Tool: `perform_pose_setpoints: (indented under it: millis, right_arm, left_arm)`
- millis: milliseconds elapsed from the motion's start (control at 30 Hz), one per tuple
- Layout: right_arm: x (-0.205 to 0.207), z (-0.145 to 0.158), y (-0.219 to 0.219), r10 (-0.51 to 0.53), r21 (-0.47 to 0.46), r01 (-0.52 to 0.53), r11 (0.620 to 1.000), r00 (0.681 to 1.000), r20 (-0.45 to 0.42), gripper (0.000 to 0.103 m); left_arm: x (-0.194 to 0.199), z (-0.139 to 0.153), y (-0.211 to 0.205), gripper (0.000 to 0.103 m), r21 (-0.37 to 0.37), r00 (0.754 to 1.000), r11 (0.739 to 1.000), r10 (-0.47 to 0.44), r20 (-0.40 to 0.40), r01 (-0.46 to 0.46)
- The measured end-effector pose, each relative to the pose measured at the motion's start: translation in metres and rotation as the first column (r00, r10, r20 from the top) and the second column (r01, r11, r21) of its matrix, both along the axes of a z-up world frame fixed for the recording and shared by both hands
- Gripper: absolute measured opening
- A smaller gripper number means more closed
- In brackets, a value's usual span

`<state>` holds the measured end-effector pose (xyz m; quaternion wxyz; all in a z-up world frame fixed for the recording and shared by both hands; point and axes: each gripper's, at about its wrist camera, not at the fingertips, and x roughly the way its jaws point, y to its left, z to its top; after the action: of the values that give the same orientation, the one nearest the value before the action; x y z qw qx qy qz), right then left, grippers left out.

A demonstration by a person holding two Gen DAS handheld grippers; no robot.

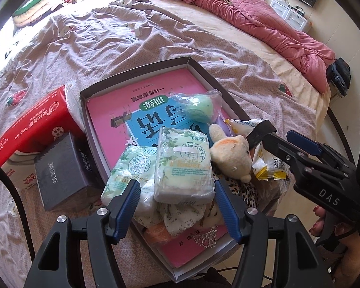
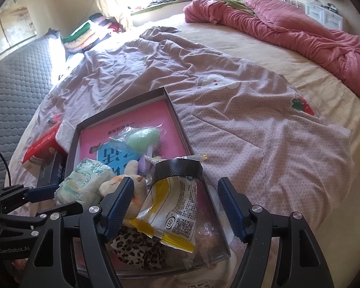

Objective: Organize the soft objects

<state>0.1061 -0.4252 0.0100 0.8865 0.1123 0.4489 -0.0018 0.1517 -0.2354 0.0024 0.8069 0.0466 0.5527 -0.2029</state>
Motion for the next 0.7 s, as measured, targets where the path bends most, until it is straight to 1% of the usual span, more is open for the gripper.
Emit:
perform_pose_setpoints:
  millis: [67, 133, 467, 600, 667, 700]
  right_arm:
    - [-0.003, 0.005, 0.003, 0.001, -0.011, -0.001, 1.0, 1.0, 0.007, 0.074]
    - [-0.007, 0.011, 0.006, 0.004, -0.017, -0.004, 1.0, 1.0, 0.02, 0.074]
    - [-0.034, 0.048, 0.038, 0.078, -0.043, -0.074, 0.996, 0.993, 0.084, 0.074]
    - [-0.049, 0.06, 0.048, 0.065, -0.102, -0.053, 0.993, 0.991, 0.119, 0.074]
    - [-0.058, 0.065, 0.05, 0.053, -0.111, -0.037, 0.993, 0.989, 0.141, 0.075]
    - [-0.062, 0.068, 0.051, 0.048, -0.111, -0.031, 0.993, 0.987, 0.152, 0.075]
  left_arm:
    - [-0.002, 0.003, 0.004, 0.065, 0.001, 1.0, 1.0, 0.006, 0.007, -0.006]
    - [-0.005, 0.005, 0.009, 0.07, -0.005, 1.0, 1.0, 0.016, 0.011, -0.016]
    - [-0.024, 0.024, 0.031, 0.073, -0.026, 0.997, 0.998, 0.063, 0.05, -0.062]
    - [-0.033, 0.031, 0.041, 0.075, -0.037, 0.994, 0.996, 0.082, 0.069, -0.08]
    - [-0.038, 0.035, 0.046, 0.075, -0.039, 0.992, 0.995, 0.097, 0.079, -0.094]
    - [-0.04, 0.037, 0.048, 0.077, -0.042, 0.991, 0.994, 0.103, 0.08, -0.1]
